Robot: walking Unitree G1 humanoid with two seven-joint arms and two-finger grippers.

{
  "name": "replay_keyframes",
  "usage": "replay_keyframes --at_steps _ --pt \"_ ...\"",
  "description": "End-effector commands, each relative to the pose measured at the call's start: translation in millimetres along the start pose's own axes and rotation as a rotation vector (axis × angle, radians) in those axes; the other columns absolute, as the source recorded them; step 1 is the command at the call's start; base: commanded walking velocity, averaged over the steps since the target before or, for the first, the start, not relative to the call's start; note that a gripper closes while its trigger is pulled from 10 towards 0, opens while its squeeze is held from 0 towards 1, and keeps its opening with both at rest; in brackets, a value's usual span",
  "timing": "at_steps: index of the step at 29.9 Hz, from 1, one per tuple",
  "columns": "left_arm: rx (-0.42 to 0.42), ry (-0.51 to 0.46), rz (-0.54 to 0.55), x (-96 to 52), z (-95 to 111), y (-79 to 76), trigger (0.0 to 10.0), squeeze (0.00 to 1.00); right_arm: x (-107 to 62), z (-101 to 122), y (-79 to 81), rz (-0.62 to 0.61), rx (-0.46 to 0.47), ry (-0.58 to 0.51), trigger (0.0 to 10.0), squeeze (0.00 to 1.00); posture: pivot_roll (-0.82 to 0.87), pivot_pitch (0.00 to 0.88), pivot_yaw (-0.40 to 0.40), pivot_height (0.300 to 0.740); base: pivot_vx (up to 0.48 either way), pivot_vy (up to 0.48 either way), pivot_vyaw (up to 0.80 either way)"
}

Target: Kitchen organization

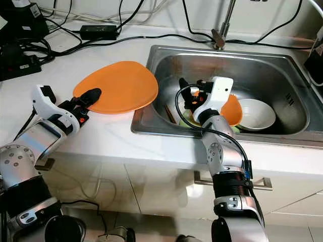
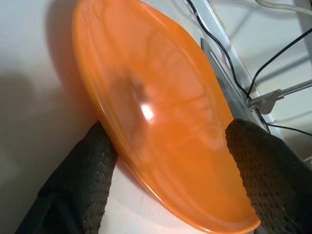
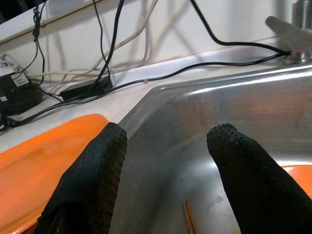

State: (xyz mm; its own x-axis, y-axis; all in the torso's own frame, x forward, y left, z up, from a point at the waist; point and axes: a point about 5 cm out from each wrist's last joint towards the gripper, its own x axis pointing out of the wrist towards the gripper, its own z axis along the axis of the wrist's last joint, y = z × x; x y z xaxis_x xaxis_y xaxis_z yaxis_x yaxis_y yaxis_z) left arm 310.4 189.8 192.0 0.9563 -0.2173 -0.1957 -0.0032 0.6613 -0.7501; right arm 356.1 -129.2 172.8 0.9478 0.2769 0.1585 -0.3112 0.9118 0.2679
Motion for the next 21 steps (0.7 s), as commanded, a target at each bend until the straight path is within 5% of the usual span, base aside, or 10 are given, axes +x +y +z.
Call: replay_keyframes --at_steps 1,15,16,17,21 --pt "-0.005 0.065 0.035 1.9 -13.1 5.3 10.0 0.0 -2.4 0.2 0.0 0.009 -0.013 0.007 10.0 0.0 0.11 0.066 -0.001 0.74 0.0 0.0 0.0" --pt "-0.076 0.027 0.078 22.6 -21.5 3.3 10.0 0.0 -2.6 -0.3 -0.1 0.021 -0.035 0.033 10.0 0.0 0.09 0.073 -0.01 0.74 0.0 0.0 0.0" --pt "-0.076 0.029 0.081 24.4 -22.3 3.0 8.4 0.0 -3.2 0.3 -0.8 0.02 -0.037 0.033 10.0 0.0 0.09 0.073 -0.01 0.74 0.0 0.0 0.0" --pt "-0.075 0.03 0.079 25.7 -22.6 2.7 0.0 0.0 -3.6 0.6 -1.8 0.018 -0.038 0.033 10.0 0.0 0.09 0.074 -0.008 0.74 0.0 0.0 0.0" --pt "-0.073 0.026 0.075 27.4 -21.9 1.2 0.0 0.0 -4.1 1.6 -3.3 0.014 -0.04 0.032 10.0 0.0 0.08 0.075 -0.004 0.74 0.0 0.0 0.0"
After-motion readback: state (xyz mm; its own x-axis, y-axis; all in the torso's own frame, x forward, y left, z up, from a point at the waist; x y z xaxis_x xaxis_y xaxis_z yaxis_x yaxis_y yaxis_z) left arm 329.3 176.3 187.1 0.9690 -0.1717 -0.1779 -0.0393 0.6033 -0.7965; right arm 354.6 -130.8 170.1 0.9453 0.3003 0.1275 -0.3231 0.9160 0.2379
